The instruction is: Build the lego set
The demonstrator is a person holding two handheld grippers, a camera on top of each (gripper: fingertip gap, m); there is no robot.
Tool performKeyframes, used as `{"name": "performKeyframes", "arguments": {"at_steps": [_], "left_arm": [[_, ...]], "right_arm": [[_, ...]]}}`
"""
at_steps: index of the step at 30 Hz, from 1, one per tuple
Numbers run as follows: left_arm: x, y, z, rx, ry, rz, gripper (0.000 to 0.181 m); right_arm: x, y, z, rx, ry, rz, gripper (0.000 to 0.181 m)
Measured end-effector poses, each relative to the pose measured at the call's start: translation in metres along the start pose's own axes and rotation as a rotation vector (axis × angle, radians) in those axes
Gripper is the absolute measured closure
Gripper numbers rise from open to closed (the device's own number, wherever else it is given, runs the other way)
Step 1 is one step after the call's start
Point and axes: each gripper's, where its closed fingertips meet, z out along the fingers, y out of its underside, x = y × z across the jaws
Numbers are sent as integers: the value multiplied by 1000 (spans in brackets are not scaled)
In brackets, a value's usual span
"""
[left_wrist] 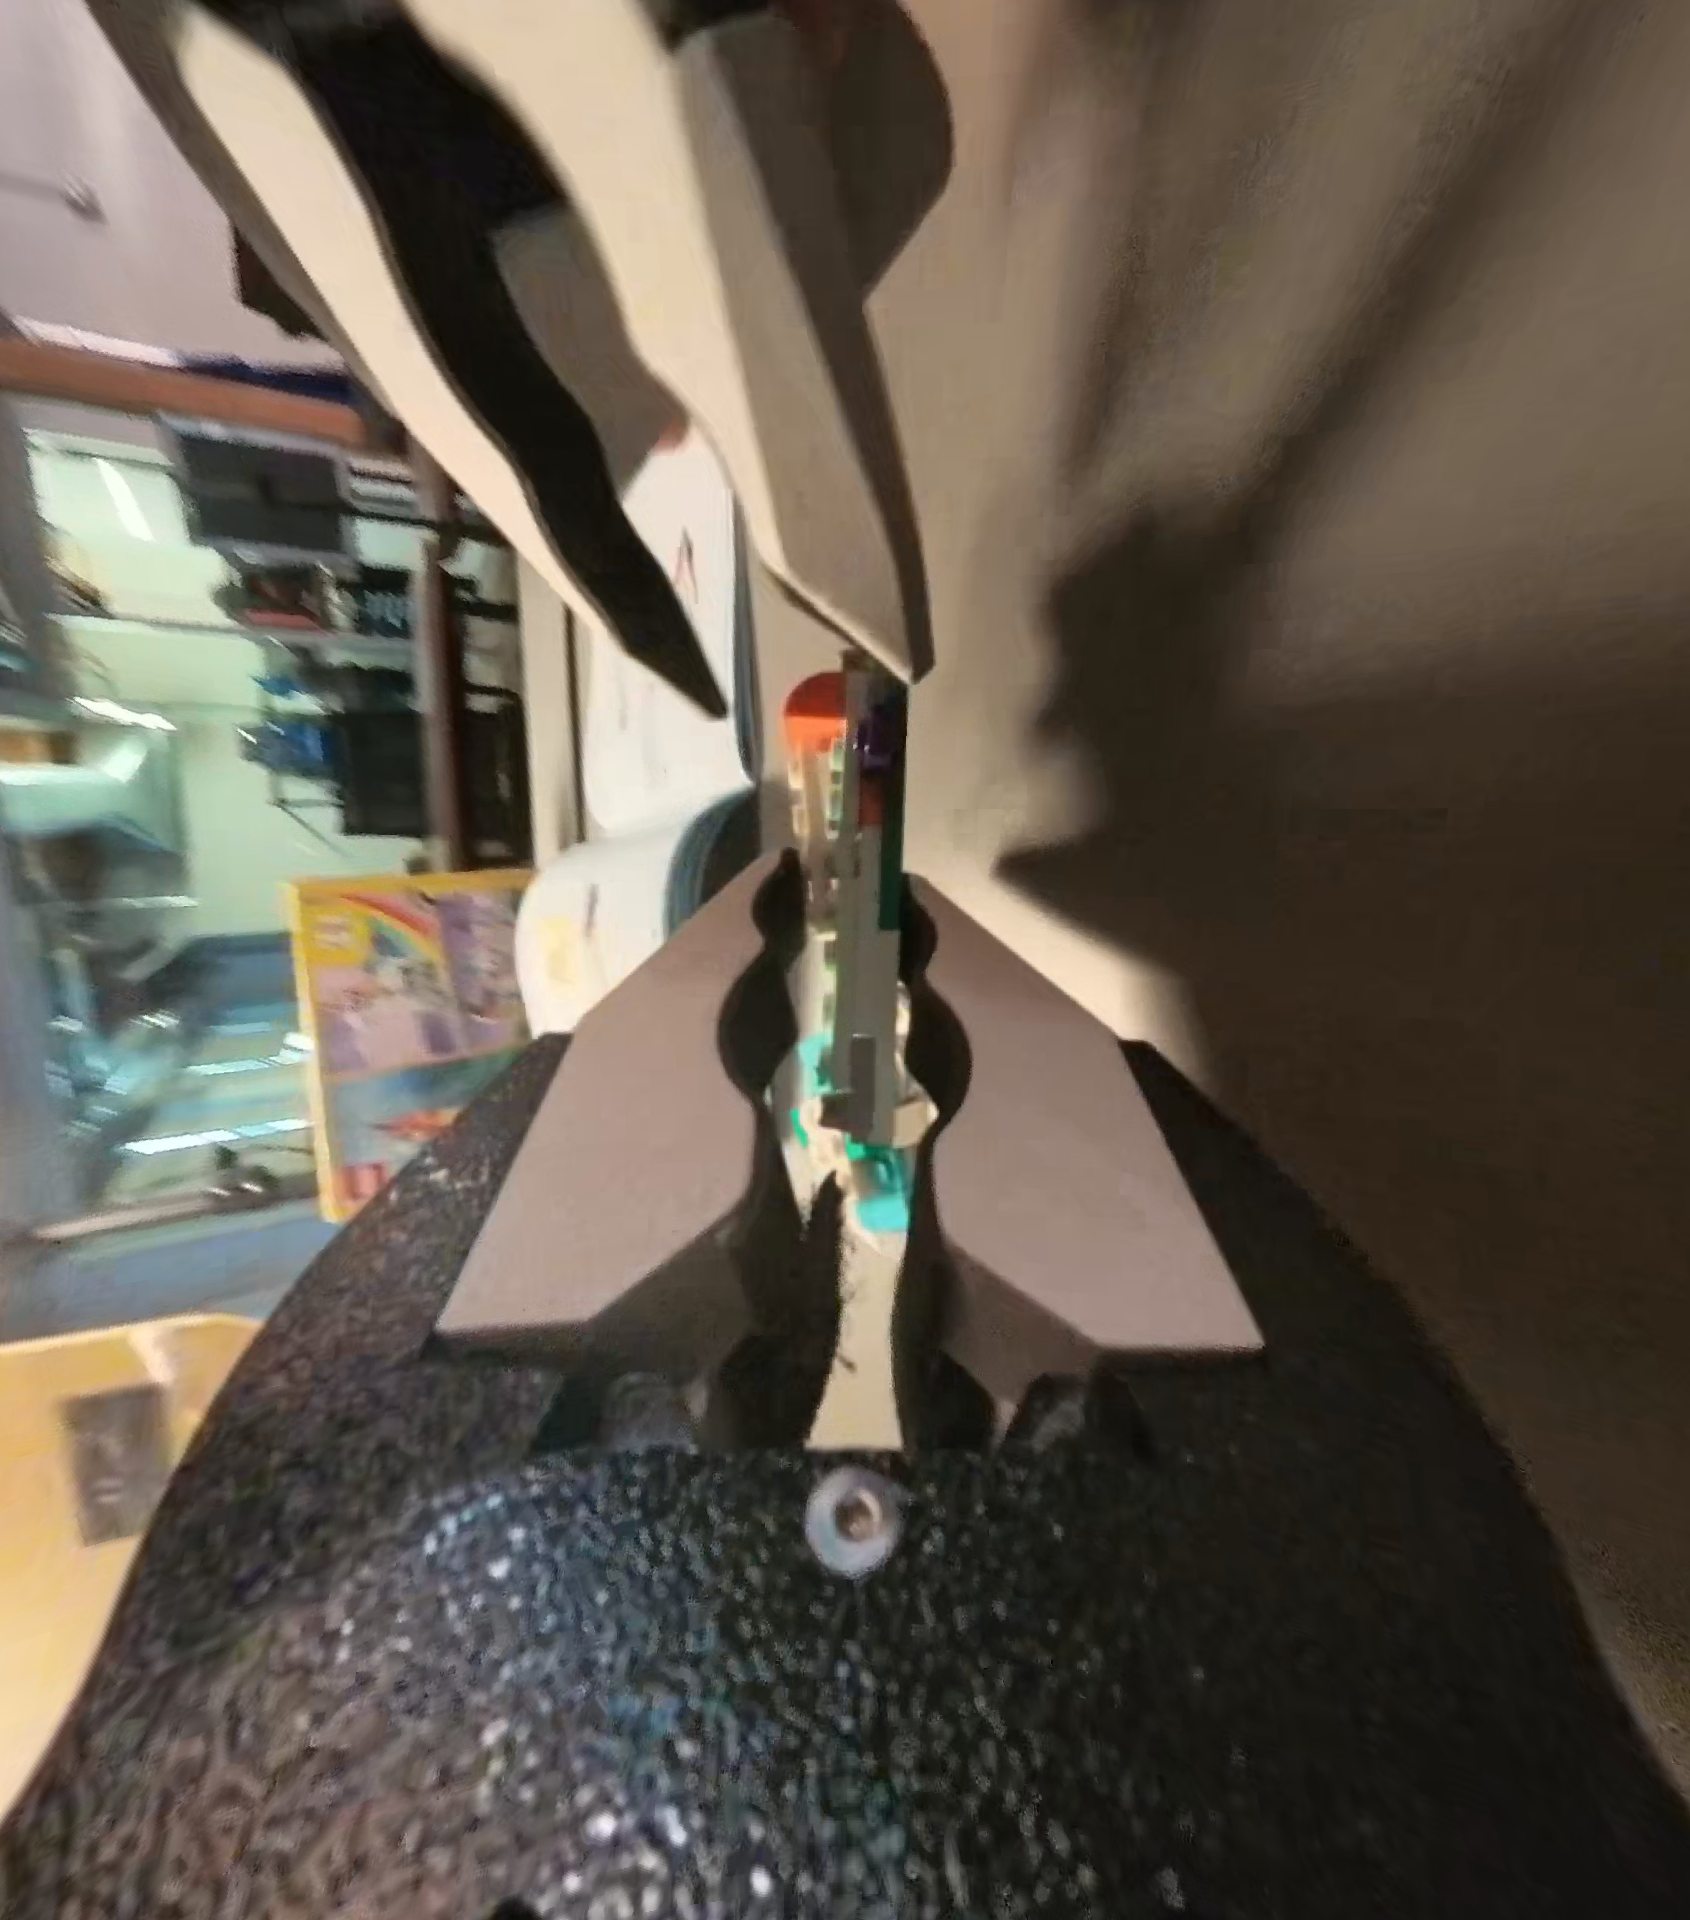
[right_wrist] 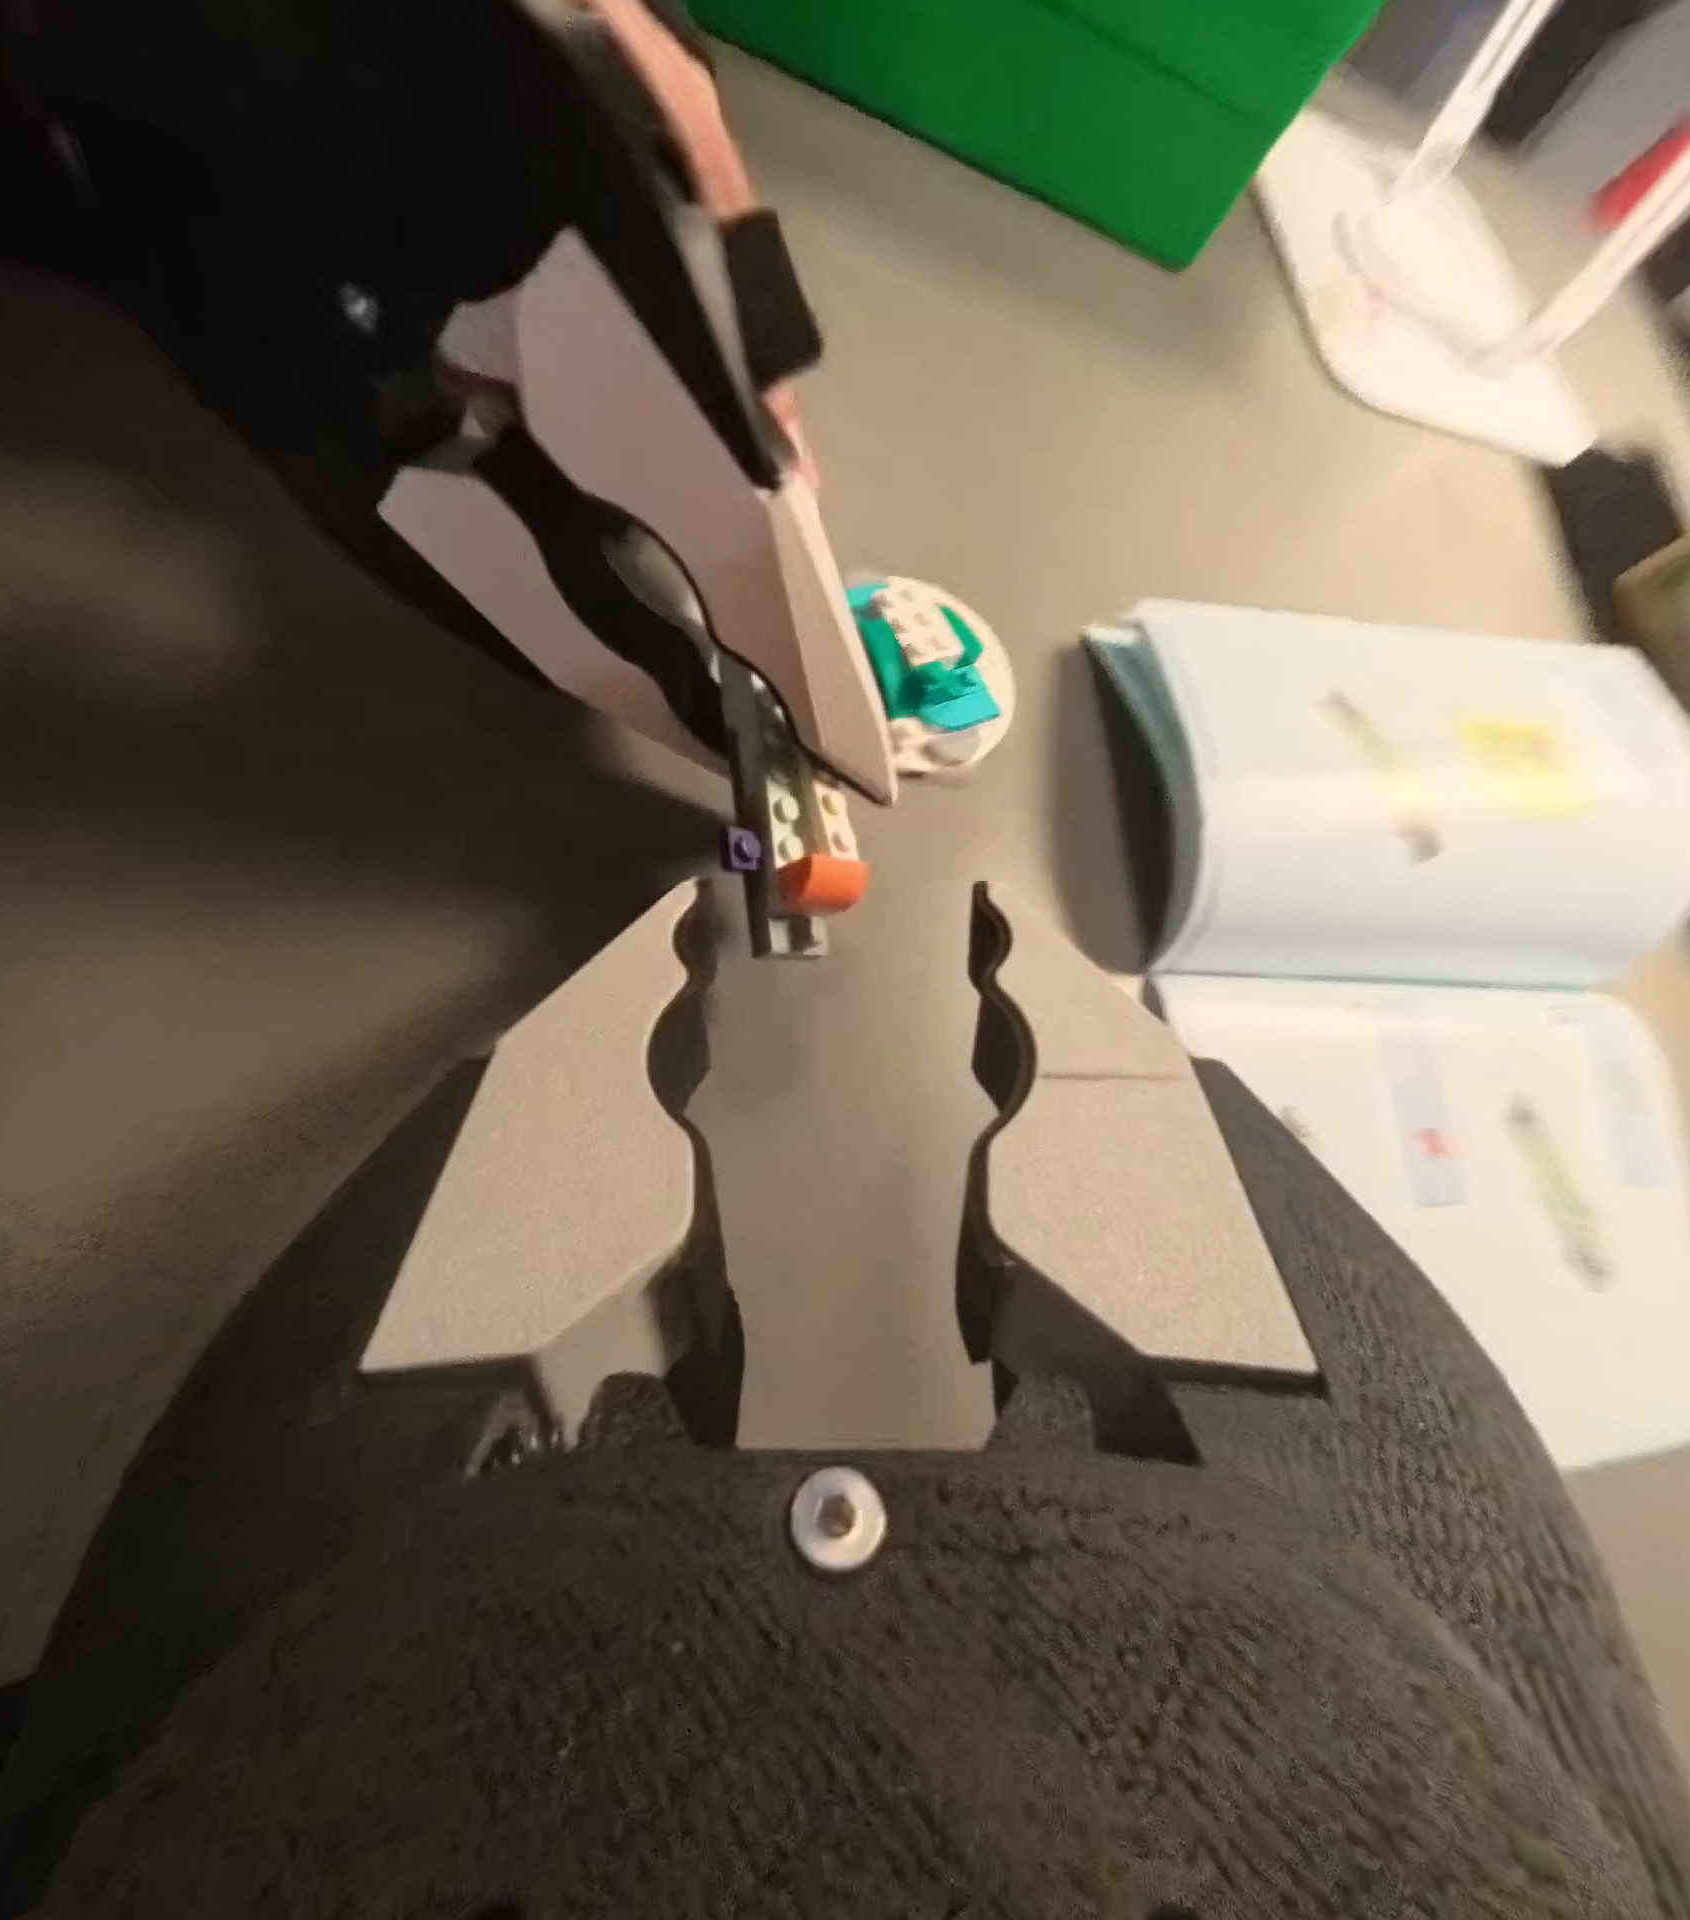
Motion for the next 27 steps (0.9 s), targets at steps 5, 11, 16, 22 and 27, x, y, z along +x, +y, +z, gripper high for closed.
{"name": "performKeyframes", "arguments": {"at_steps": [5, 11, 16, 22, 27], "left_arm": [[0, -2, -1, 28, 95, -192, 167], [2, -9, -4, 76, 146, -261, 167], [2, -12, -5, 90, 167, -285, 167], [3, -11, -4, 88, 174, -295, 166], [5, -12, -5, 100, 202, -303, 167]], "right_arm": [[-3, -8, 7, -89, 141, -345, 133], [-6, -1, 13, -180, 173, -496, 153], [-3, 2, 12, -252, 199, -527, 162], [-3, 3, 13, -283, 201, -512, 162], [-6, 3, 14, -254, 169, -444, 162]]}}
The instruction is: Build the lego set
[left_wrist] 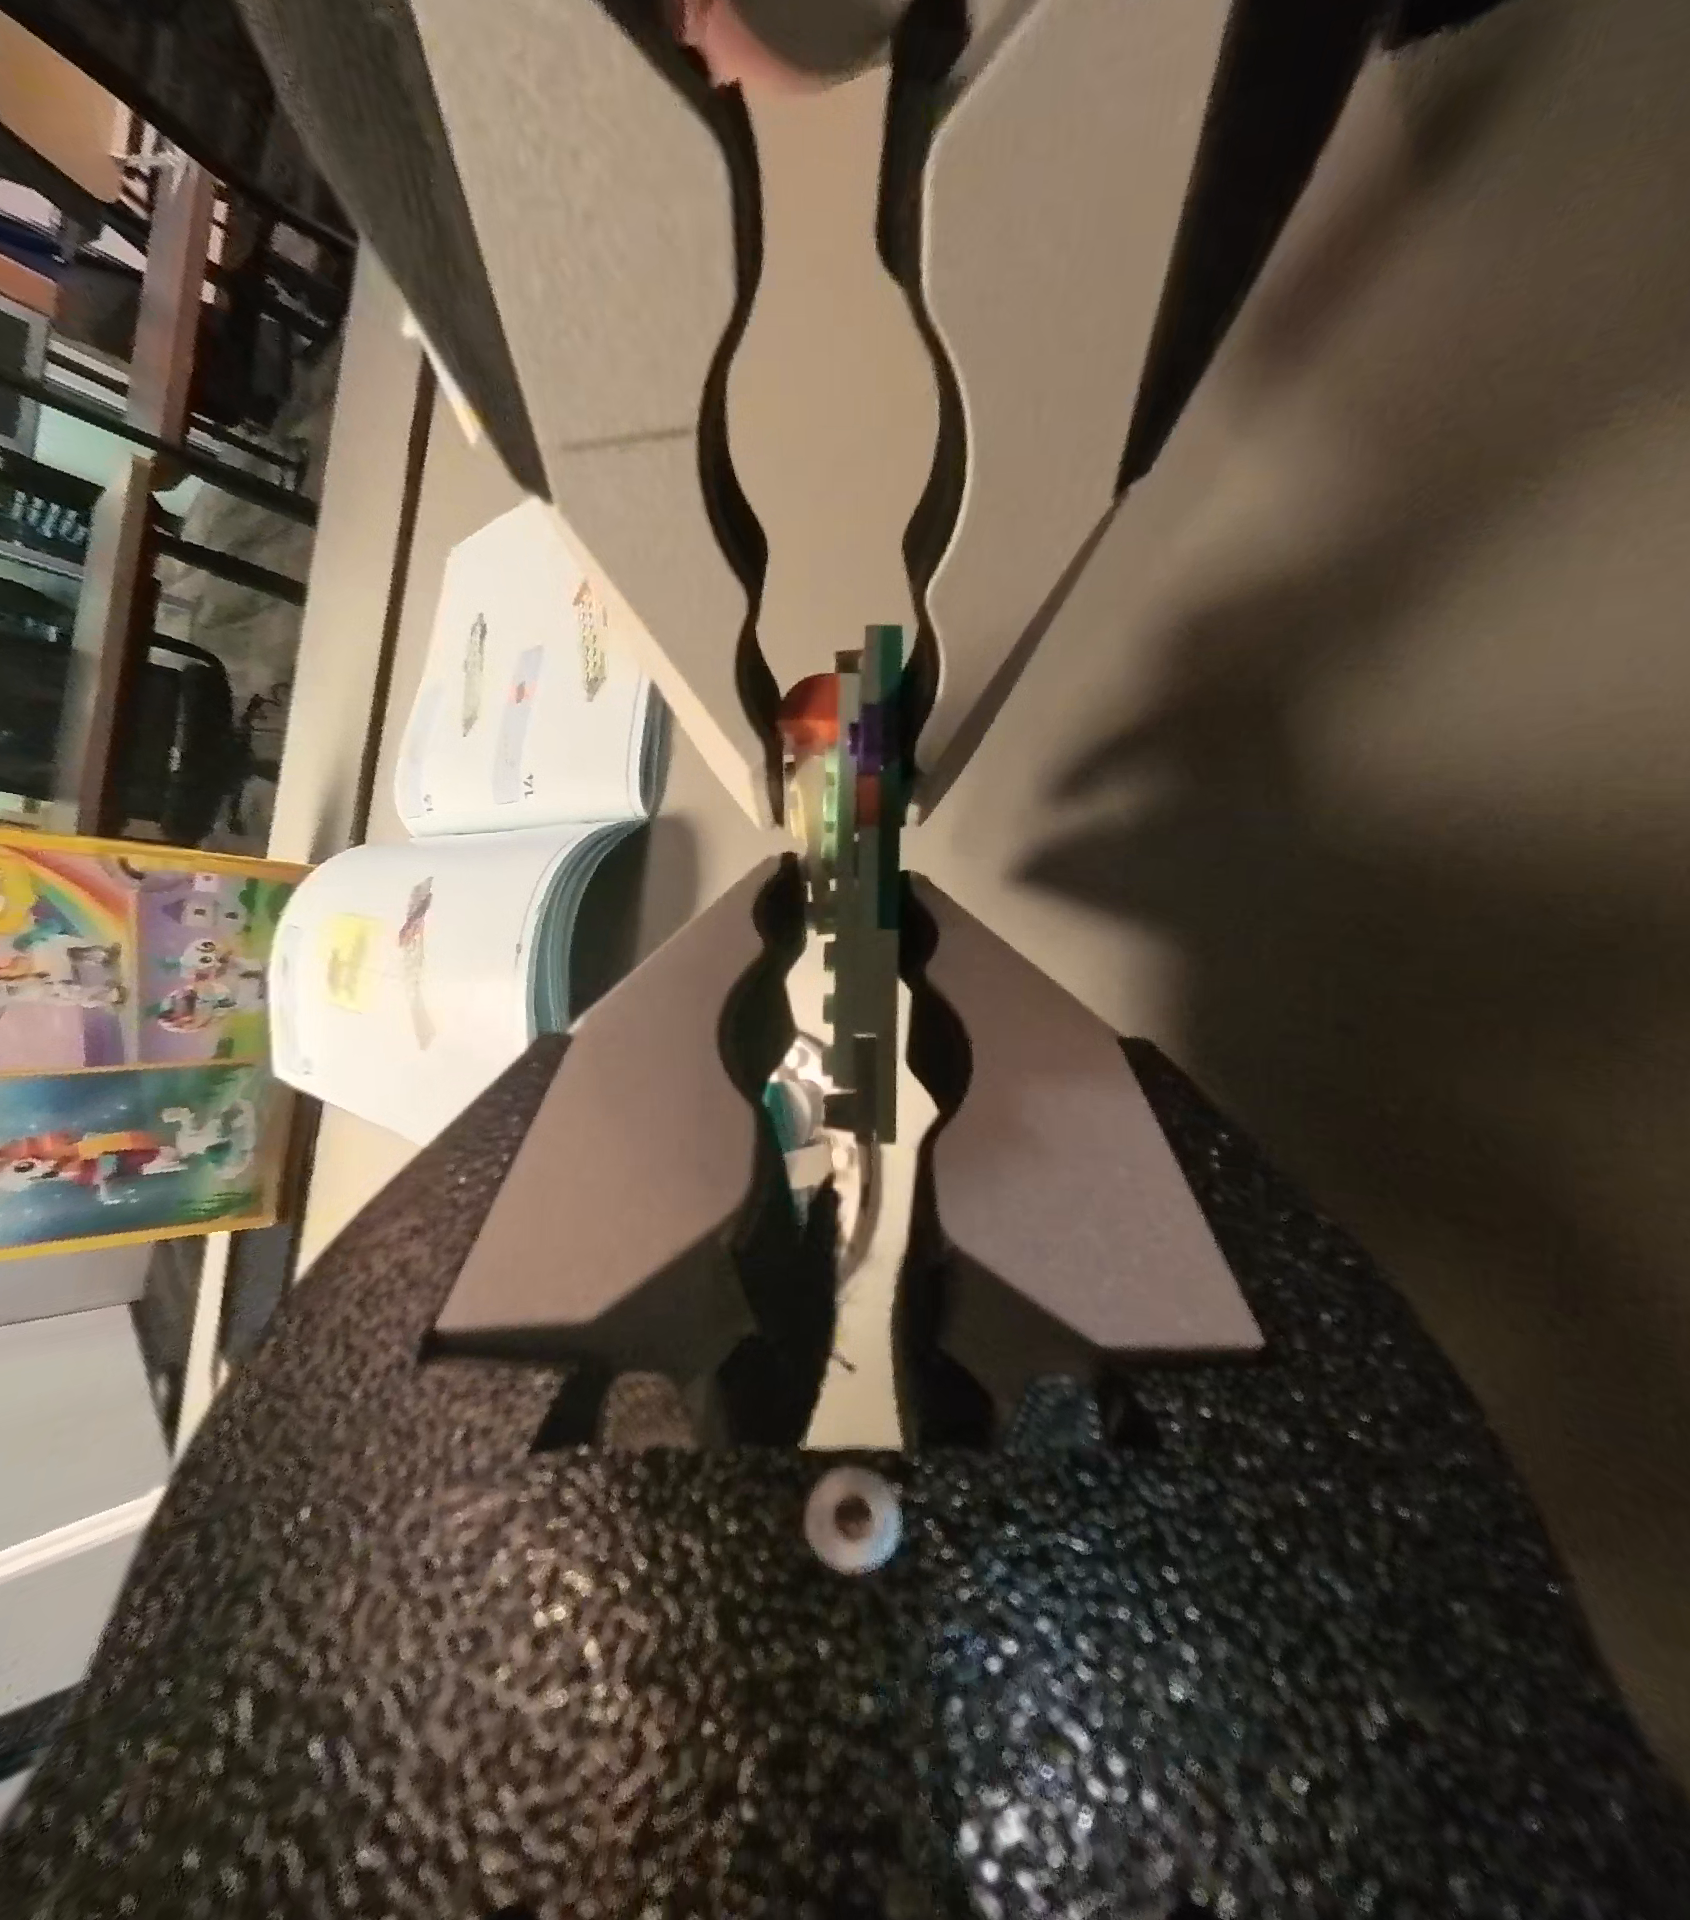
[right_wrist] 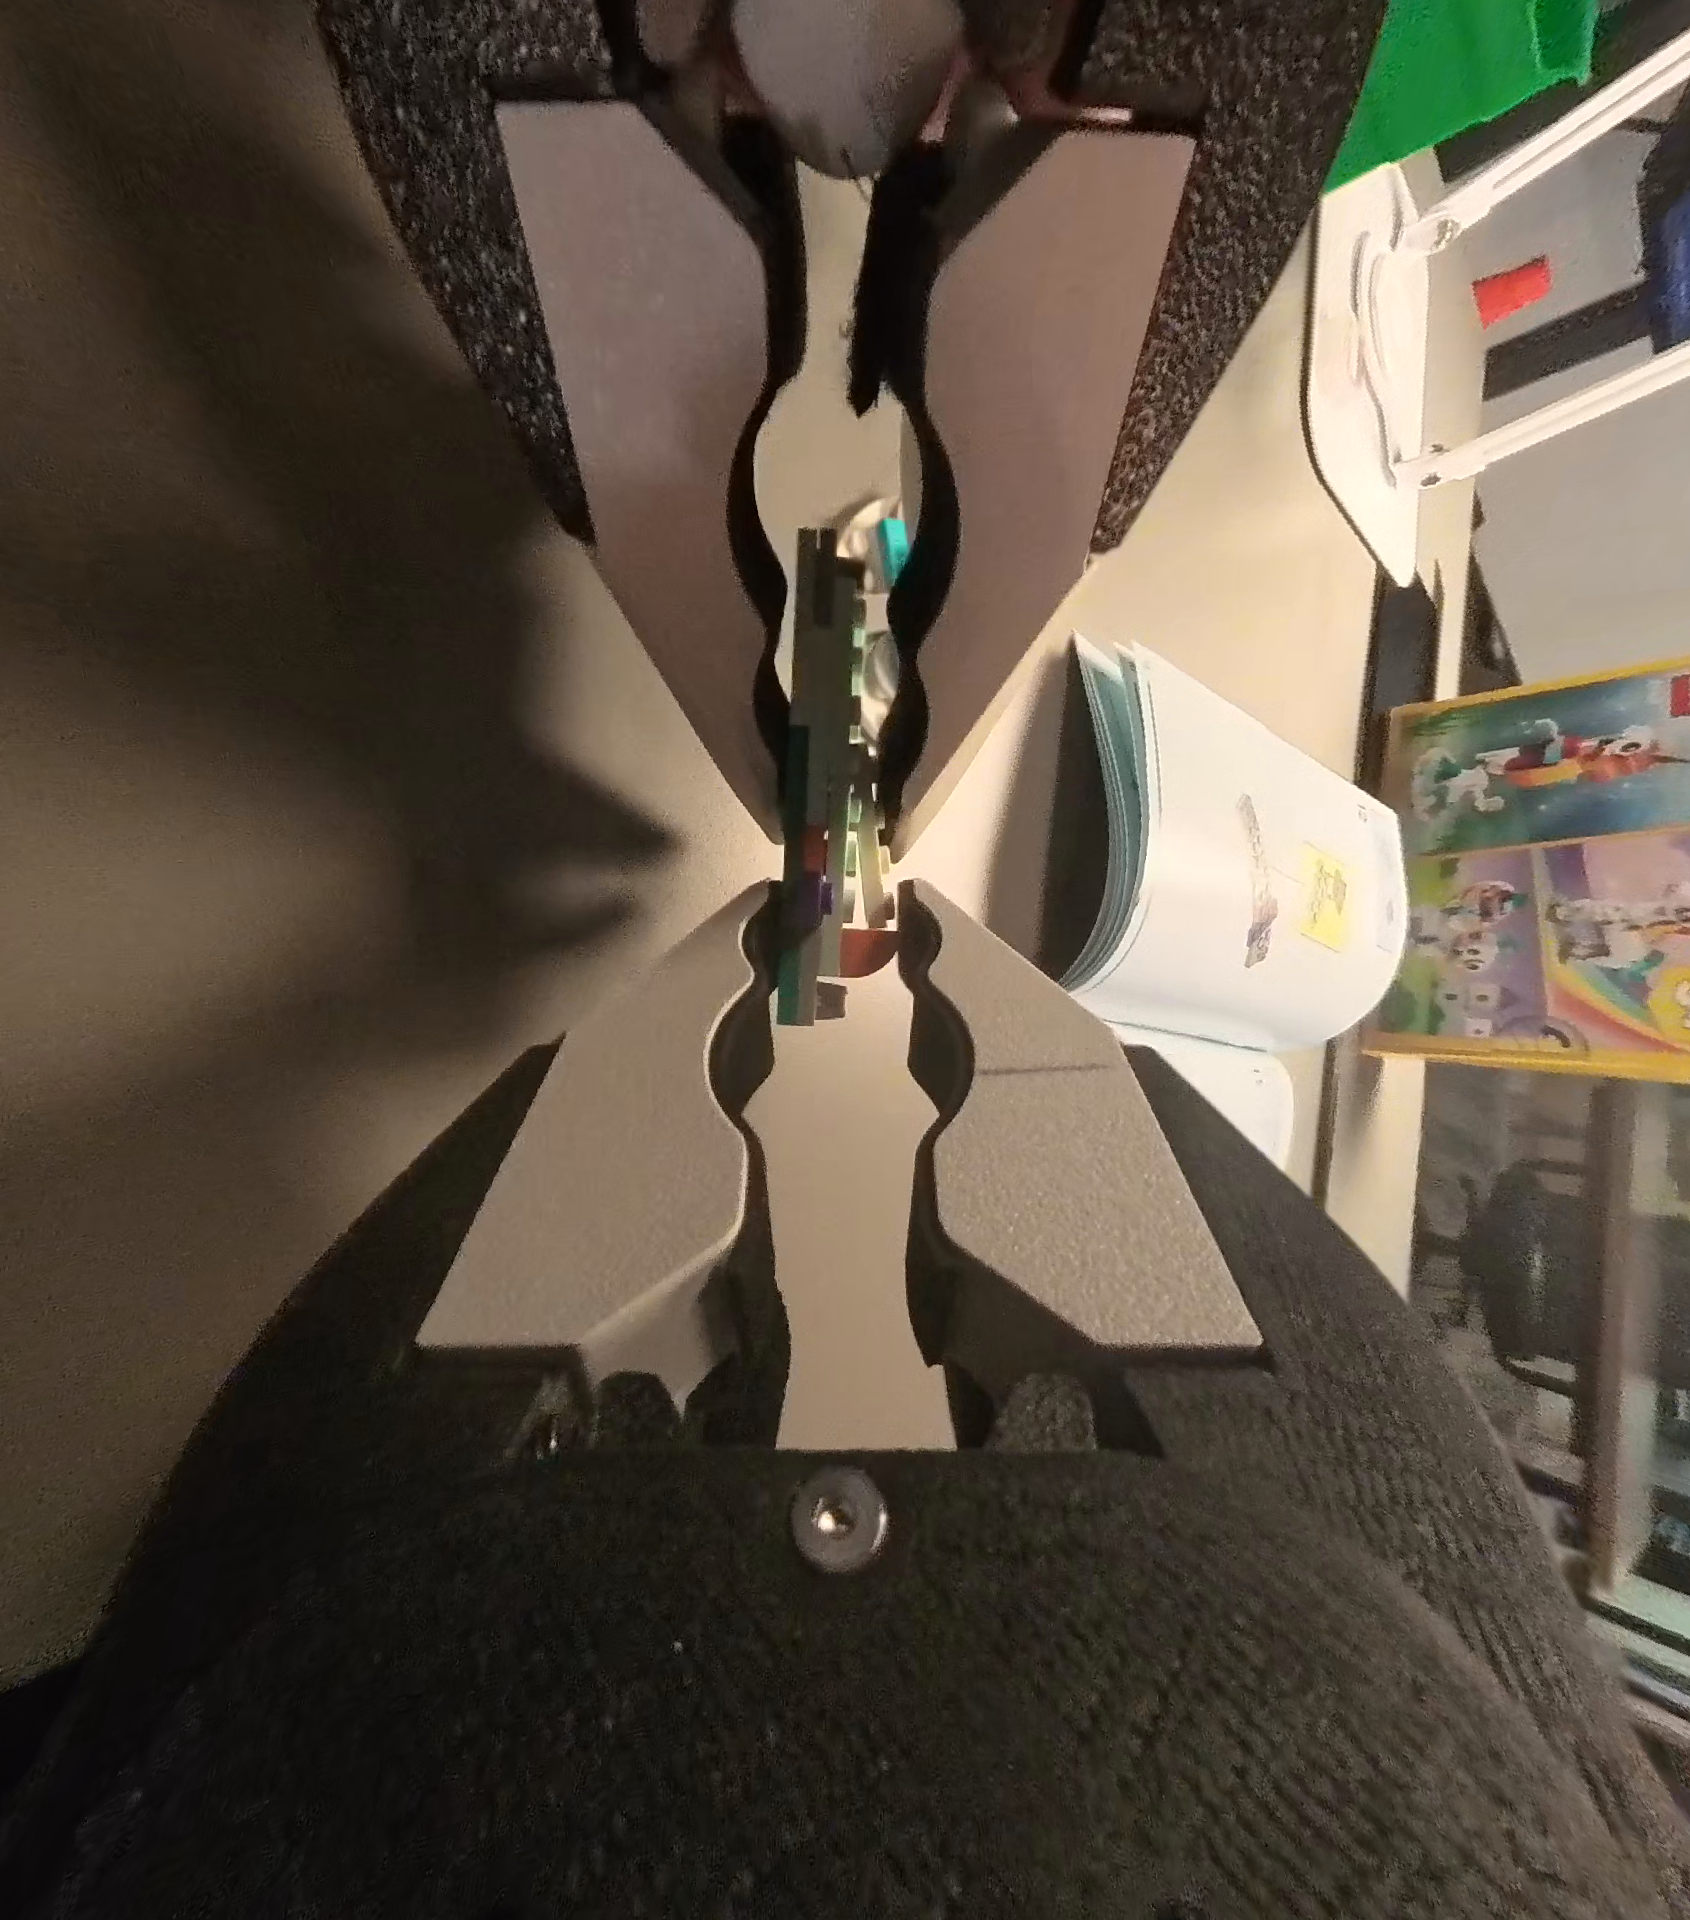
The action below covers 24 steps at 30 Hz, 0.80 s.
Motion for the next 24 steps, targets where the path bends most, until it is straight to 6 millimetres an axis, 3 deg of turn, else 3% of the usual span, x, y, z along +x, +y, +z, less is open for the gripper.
{"name": "performKeyframes", "arguments": {"at_steps": [7, 24], "left_arm": [[-2, 11, 1, -98, 37, -48, 167], [3, 6, 0, -65, 25, -25, 167]], "right_arm": [[5, -13, -6, 6, 25, 0, 159], [-4, -6, 1, -72, -27, 16, 168]]}}
